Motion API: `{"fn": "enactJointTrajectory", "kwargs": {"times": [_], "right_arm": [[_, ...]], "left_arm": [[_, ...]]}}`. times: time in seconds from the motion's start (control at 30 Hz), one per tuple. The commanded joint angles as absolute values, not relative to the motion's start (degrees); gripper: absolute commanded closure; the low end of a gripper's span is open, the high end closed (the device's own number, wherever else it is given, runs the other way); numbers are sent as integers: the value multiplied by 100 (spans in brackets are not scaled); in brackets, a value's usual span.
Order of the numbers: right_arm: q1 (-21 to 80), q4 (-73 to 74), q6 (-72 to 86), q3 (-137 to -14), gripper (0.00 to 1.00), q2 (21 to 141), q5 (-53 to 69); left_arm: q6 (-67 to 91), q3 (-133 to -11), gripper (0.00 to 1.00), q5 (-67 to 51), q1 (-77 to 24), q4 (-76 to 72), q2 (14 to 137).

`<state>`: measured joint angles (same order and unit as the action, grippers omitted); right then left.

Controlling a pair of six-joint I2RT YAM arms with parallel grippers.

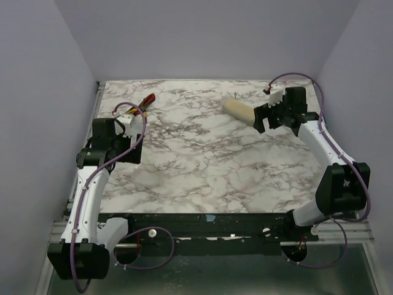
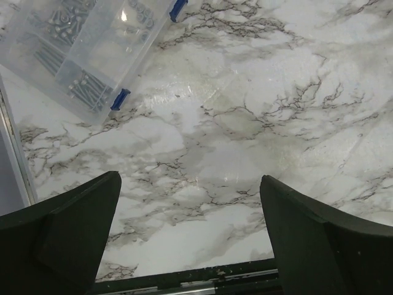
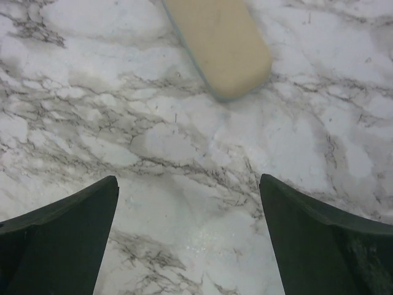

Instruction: Open the umbrella

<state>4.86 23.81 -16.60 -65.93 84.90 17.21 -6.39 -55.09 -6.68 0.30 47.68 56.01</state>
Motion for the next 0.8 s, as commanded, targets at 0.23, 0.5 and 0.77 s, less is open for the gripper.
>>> {"fn": "enactJointTrajectory", "kwargs": {"times": [0.23,0.5,0.77], "right_arm": [[466,2271,-1248,-8710,0,10394,2337],[479,1992,-724,-10407,0,12057,2425],[666,1757,-548,-11388,0,13434,2380]], "left_arm": [[-290,-5568,2,-983,18,3979,4719],[-479,-5143,1,-867,18,3924,4305],[-630,-4852,1,-1066,18,3926,3908]]}}
